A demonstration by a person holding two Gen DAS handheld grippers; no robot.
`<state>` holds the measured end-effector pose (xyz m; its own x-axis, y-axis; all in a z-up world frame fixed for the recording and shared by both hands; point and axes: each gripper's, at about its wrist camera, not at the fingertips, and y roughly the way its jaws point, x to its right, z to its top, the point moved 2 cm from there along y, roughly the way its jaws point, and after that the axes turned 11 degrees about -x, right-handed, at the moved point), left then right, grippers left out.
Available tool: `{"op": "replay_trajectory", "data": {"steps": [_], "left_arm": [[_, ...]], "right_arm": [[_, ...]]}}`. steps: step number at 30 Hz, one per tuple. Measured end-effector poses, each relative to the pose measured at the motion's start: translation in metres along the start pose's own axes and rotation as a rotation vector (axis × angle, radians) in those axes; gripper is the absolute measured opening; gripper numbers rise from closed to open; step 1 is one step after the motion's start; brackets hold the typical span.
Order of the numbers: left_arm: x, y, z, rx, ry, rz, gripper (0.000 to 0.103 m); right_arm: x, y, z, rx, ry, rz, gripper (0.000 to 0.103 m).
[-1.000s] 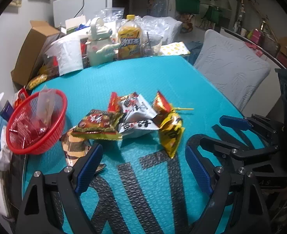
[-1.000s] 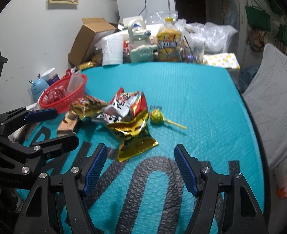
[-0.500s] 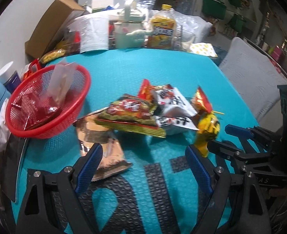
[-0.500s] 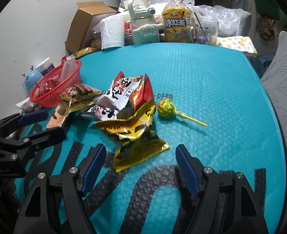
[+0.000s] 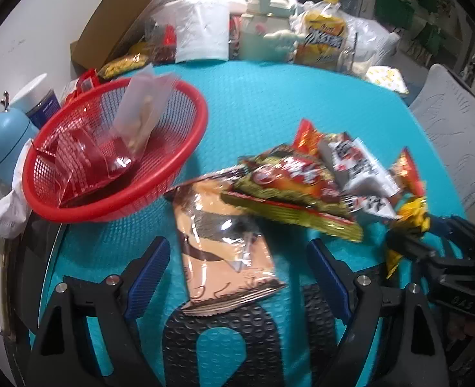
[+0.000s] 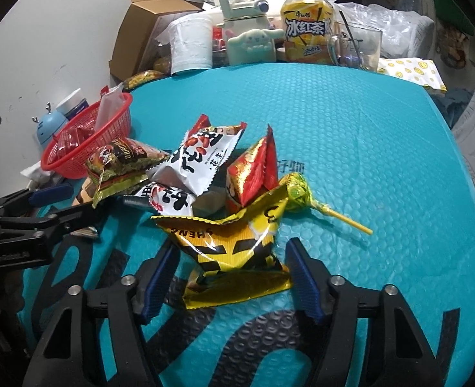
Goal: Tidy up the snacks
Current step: 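Grasp the brown-white packet with the left gripper while the right grasps the yellow-black packet, then lift both held packets off the table with both grippers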
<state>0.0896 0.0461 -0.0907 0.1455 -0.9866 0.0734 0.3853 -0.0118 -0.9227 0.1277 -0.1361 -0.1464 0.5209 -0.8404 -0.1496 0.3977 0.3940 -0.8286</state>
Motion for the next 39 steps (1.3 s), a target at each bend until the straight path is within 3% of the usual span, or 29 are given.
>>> {"op": "replay_trajectory", "data": {"steps": [7, 9, 11, 13, 29, 39], "left_arm": [[-0.007, 0.018, -0.003, -0.058, -0.016, 0.004, 0.086], [-0.006, 0.018, -0.005, -0.036, -0.001, 0.014, 0.079], [-0.005, 0.016, -0.006, -0.016, 0.020, 0.025, 0.058], [-0.005, 0.015, -0.006, -0.022, 0.022, 0.012, 0.055], [0.012, -0.012, -0.055, -0.057, 0.085, -0.056, 0.054], [0.041, -0.023, -0.082, -0.097, 0.184, -0.110, 0.054]], "right_arm": [[-0.003, 0.000, 0.001, 0.006, -0.018, -0.007, 0.051], [-0.003, 0.001, 0.000, 0.002, -0.021, -0.008, 0.050], [-0.004, 0.001, -0.001, 0.001, -0.023, -0.013, 0.049], [-0.004, 0.001, -0.001, -0.001, -0.023, -0.012, 0.049], [-0.013, -0.015, -0.034, -0.003, -0.018, 0.026, 0.048], [-0.019, -0.029, -0.068, -0.005, -0.010, 0.032, 0.048]]}}
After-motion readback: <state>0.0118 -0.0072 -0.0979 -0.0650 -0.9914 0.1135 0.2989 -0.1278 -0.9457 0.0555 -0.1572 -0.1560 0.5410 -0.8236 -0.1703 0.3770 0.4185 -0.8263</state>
